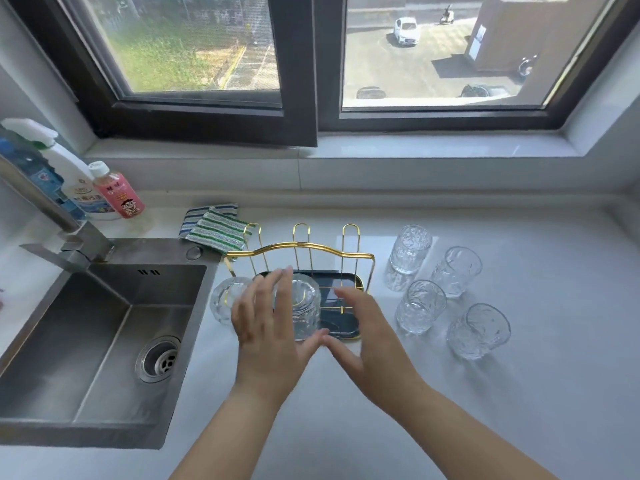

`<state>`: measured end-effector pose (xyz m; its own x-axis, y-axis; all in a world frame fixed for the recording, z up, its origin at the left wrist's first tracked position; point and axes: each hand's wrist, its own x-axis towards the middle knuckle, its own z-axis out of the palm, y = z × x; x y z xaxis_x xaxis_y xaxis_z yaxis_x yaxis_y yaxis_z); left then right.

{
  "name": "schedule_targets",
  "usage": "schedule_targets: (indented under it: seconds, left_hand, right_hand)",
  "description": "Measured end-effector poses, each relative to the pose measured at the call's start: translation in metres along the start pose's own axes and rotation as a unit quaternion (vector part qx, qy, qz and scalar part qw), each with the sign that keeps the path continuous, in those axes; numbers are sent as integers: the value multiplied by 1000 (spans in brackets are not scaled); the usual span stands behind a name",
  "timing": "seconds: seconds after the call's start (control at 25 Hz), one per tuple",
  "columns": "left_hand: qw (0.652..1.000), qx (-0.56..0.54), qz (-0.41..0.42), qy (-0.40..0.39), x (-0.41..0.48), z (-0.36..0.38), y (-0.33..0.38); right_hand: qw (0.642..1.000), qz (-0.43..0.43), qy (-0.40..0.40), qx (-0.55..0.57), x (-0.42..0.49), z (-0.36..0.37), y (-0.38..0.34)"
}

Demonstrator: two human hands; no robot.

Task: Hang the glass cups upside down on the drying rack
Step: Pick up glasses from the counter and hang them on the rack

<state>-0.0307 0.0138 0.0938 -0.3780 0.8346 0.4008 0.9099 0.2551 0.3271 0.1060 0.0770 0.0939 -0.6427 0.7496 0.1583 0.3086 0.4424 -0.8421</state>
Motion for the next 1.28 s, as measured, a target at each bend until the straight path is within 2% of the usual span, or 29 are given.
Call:
schedule_targets:
  seconds: [0.08, 0.12, 0.24, 0.32, 0.44, 0.68, 0.84, 1.04, 1.16, 1.28]
  left_hand:
    - [989, -117, 79, 31, -8, 2, 29]
    - [978, -174, 112, 2, -11, 7, 43]
    - [934, -240, 167, -204, -11, 30, 88]
    - [909, -234, 156, -309, -9, 61, 115]
    - [887, -237, 67, -390, -4, 112, 147]
    - [864, -315, -72, -386, 7, 175, 182]
    - [857, -348, -89, -369, 11, 188, 187]
    - [852, -368, -105, -358, 17, 183, 186]
    - [842, -390, -110, -356, 18, 170, 184]
    - [832, -429, -105, -336, 16, 140, 182]
  right_hand:
    - [996, 16, 89, -4, -23, -23, 22]
    - [991, 35, 130, -13, -33, -35, 35]
    - [972, 123, 189, -61, -59, -70, 72]
    - [962, 173, 197, -76, -71, -90, 94]
    - [949, 231, 195, -89, -77, -114, 124]
    - [949, 301, 88, -9, -69, -147, 167]
    - [953, 300, 39, 27, -58, -152, 183]
    - [955, 285, 24, 74, -54, -152, 185]
    - [949, 274, 31, 153, -60, -155, 177]
    - [920, 270, 33, 283, -67, -157, 160]
